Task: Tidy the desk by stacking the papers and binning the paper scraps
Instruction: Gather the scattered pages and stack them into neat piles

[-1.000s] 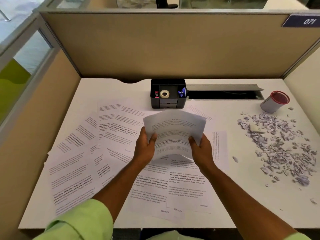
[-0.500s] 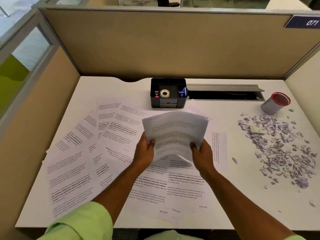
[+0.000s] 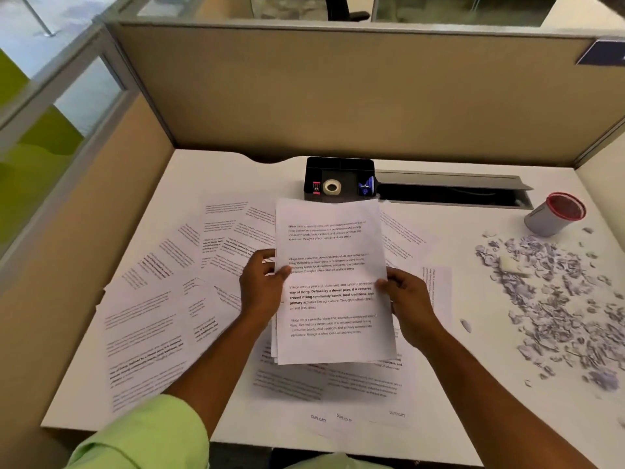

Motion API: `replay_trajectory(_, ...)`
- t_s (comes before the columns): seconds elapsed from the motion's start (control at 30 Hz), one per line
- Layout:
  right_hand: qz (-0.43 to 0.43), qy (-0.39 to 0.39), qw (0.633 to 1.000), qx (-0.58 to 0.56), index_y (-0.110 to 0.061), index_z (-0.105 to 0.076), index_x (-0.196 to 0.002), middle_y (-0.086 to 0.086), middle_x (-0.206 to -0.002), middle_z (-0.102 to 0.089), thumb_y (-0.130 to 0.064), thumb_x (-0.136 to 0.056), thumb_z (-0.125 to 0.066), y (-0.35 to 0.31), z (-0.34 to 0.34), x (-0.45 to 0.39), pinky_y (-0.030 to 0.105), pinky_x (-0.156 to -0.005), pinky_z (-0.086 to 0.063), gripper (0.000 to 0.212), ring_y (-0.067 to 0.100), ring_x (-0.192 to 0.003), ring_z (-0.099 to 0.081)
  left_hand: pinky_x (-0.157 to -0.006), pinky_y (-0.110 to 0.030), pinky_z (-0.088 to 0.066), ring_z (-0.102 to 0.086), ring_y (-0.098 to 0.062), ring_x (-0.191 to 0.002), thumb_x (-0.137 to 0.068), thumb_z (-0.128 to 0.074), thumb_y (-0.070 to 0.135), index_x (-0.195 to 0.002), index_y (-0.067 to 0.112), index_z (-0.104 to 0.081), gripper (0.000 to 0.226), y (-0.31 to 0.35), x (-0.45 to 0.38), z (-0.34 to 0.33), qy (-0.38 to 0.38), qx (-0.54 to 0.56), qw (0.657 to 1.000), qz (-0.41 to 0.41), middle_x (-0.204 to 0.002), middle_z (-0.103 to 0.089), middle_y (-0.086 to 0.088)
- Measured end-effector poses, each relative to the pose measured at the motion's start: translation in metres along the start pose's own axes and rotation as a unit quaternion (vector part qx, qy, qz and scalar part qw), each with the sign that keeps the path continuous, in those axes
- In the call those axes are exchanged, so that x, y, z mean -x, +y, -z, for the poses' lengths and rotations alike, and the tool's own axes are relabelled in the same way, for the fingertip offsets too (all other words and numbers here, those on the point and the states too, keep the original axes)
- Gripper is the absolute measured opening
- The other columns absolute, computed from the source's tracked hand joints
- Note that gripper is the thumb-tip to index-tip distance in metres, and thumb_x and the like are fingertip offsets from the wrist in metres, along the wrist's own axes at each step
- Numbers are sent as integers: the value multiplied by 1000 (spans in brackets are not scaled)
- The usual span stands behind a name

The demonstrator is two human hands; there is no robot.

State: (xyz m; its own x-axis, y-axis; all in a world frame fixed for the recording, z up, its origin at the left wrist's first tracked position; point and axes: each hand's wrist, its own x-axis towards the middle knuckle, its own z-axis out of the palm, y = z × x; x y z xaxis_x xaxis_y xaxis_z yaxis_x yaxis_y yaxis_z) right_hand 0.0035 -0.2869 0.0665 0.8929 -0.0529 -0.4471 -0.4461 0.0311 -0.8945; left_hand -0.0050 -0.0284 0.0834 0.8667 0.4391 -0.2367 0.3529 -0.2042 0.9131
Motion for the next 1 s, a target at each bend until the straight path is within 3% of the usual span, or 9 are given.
replay_trajectory(0.13, -16, -36, 999, -8, -6, -72, -114, 10, -103, -79, 1, -96, -64, -2, 6, -3, 43, -83, -62, 21, 32, -96, -76, -52, -10, -48, -65, -1, -77, -84, -75, 14, -103, 12, -56, 26, -5, -1, 0, 7, -5, 1000, 19, -94, -68, 7)
replay_trajectory(0.27, -35, -34, 999, -25, -3, -72, -112, 13, -102, -79, -5, -89, -75, -1, 14, -6, 46, -82, -62, 23, 35, -96, -76, -63, -25, -55, -69, -13, -82, -85, -75, 17, -96, 14, -61, 17, -12, -4, -2, 5, 5, 999, 32, -98, -70, 2)
replay_trajectory(0.37, -57, -30, 997, -39, 1, -71, -109, 14, -102, -79, -8, -81, -83, 1, 21, -8, 44, -77, -62, 32, 38, -94, -76, -68, -28, -54, -68, -15, -87, -87, -72, 16, -98, 16, -63, 14, -15, -6, -3, -9, 11, 999, 36, -101, -70, 3)
replay_trajectory(0.5, -68, -42, 996, -39, -4, -74, -112, 13, -106, -78, -12, -79, -86, 5, 29, -8, 52, -85, -61, 36, 38, -94, -76, -63, -28, -56, -70, -14, -82, -92, -67, 20, -106, 16, -58, 17, -19, -7, 2, -28, -20, 999, 36, -99, -70, 4)
replay_trajectory(0.7, -29, 4, 999, -21, -5, -74, -110, 14, -101, -79, -14, -88, -78, 6, 45, -9, 52, -84, -62, 24, 36, -91, -77, -61, -24, -50, -64, -18, -82, -95, -62, 18, -112, 14, -54, 18, -37, -19, 34, 30, -78, 996, 42, -105, -66, -2)
replay_trajectory(0.83, 9, -7, 999, -53, -2, -71, -113, 15, -105, -78, -11, -91, -75, -15, 46, -6, 48, -79, -63, 25, 36, -93, -76, -81, -38, -52, -63, -35, -101, -94, -62, 12, -114, 8, -56, 21, -55, -31, 60, 101, -107, 987, 64, -117, -65, -16)
replay_trajectory(0.93, 18, -35, 995, -88, 1, -70, -114, 19, -111, -76, -9, -88, -74, -32, 42, -8, 49, -87, -61, 28, 35, -96, -74, -82, -36, -48, -60, -38, -108, -95, -61, 9, -117, 4, -55, 24, -59, -34, 68, 131, -107, 982, 79, -121, -63, -20)
replay_trajectory(1.0, 20, -67, 990, -121, 2, -68, -115, 19, -112, -75, -9, -85, -73, -44, 35, -7, 45, -87, -61, 32, 32, -97, -73, -83, -36, -48, -60, -36, -107, -94, -61, 9, -118, 4, -55, 25, -57, -34, 64, 113, -92, 986, 82, -120, -63, -18)
